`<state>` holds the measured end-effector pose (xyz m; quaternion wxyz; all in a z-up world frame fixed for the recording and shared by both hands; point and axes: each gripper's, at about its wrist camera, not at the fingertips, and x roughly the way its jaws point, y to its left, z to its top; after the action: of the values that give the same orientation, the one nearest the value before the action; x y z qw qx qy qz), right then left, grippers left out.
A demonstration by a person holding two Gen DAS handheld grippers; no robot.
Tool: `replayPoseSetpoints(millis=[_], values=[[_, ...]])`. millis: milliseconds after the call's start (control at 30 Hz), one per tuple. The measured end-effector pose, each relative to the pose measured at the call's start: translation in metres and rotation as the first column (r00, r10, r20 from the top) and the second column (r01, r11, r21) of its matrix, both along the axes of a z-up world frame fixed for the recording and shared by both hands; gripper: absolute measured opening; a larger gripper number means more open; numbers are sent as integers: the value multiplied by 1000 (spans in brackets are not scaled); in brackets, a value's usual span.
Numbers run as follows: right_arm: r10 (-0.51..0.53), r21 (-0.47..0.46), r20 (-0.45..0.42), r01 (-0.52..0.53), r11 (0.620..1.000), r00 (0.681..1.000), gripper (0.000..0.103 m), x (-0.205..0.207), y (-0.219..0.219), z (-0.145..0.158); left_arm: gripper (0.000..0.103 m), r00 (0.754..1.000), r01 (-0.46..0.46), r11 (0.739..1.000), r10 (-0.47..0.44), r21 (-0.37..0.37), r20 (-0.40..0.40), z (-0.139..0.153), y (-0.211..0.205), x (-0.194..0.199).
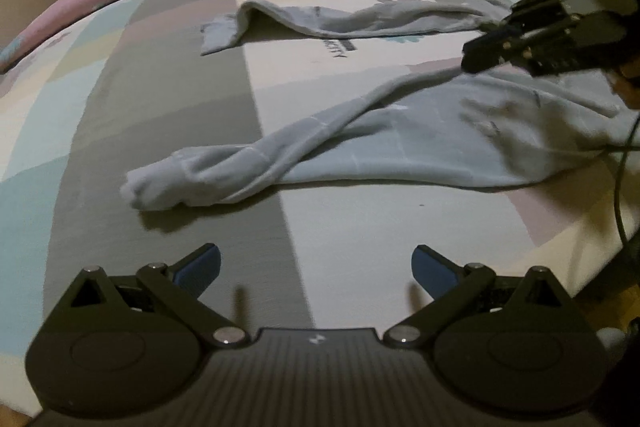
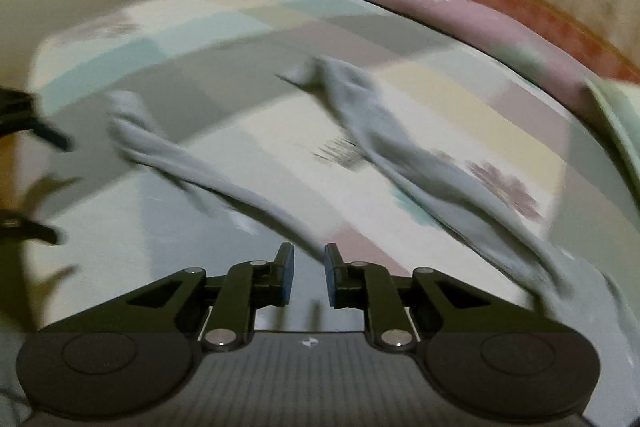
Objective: Fold clothes
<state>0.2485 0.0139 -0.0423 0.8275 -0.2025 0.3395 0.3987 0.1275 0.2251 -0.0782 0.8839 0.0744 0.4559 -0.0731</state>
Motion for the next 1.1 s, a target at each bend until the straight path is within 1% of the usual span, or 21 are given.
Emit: replayPoseSetpoints(millis=[67, 133, 200, 267, 367, 433, 500, 567, 633, 700, 733, 800, 867, 967, 1033, 1067, 1100], values=[[95, 30, 0, -95, 995, 996, 19, -8, 21, 2, 101, 1000, -12, 1000, 12, -4, 3, 0, 8, -1], [184, 43, 0, -184, 982, 983, 19, -12, 48, 0, 101, 1000, -19, 1000, 19, 6, 4, 0, 16, -4], [266, 51, 0, -265, 963, 964, 19, -16, 76, -3, 101, 1000, -25, 999, 25, 23, 5, 0, 23, -8], [345, 58, 1, -345, 937, 939, 19, -20, 104, -6, 101, 999, -40, 999, 40, 34, 7, 0, 33, -11], [424, 42, -9, -423, 905, 906, 19, -21, 141, -15, 101, 998, -62, 998, 62, 28, 10, 0, 46, -14], [452, 13, -14, -452, 892, 892, 19, -18, 161, -23, 101, 997, -73, 997, 73, 11, 14, 0, 53, -16], [462, -10, -5, -462, 887, 887, 19, -13, 175, -29, 101, 997, -77, 997, 77, -5, 20, -1, 59, -17], [447, -7, 9, -447, 895, 894, 19, -2, 184, -28, 101, 996, -80, 997, 80, -14, 28, -2, 61, -17], [402, 13, 14, -402, 915, 915, 19, 16, 190, -25, 101, 996, -77, 997, 78, -30, 35, -4, 64, -15], [327, 20, 28, -328, 945, 945, 19, 34, 191, -22, 101, 996, -75, 996, 77, -40, 40, -6, 66, -11], [289, 36, 21, -290, 956, 957, 19, 43, 189, -21, 101, 996, -74, 996, 75, -43, 43, -7, 67, -10], [232, 89, -25, -229, 969, 972, 21, 55, 180, -17, 101, 996, -69, 996, 72, -49, 51, -9, 68, -6], [214, 101, -28, -210, 973, 977, 22, 54, 169, -14, 101, 995, -56, 997, 59, -50, 76, -9, 70, -1], [230, 87, -23, -227, 970, 973, 22, 42, 149, -13, 101, 994, -58, 996, 64, -68, 89, -11, 76, 7], [274, 58, 9, -274, 960, 962, 24, 30, 147, -14, 101, 993, -76, 993, 84, -92, 85, -11, 79, 14], [292, 34, 27, -293, 956, 956, 27, 26, 152, -15, 101, 993, -78, 992, 87, -103, 85, -11, 79, 16], [309, 7, 44, -309, 951, 950, 29, 22, 156, -17, 101, 992, -80, 990, 91, -115, 86, -11, 80, 18]])
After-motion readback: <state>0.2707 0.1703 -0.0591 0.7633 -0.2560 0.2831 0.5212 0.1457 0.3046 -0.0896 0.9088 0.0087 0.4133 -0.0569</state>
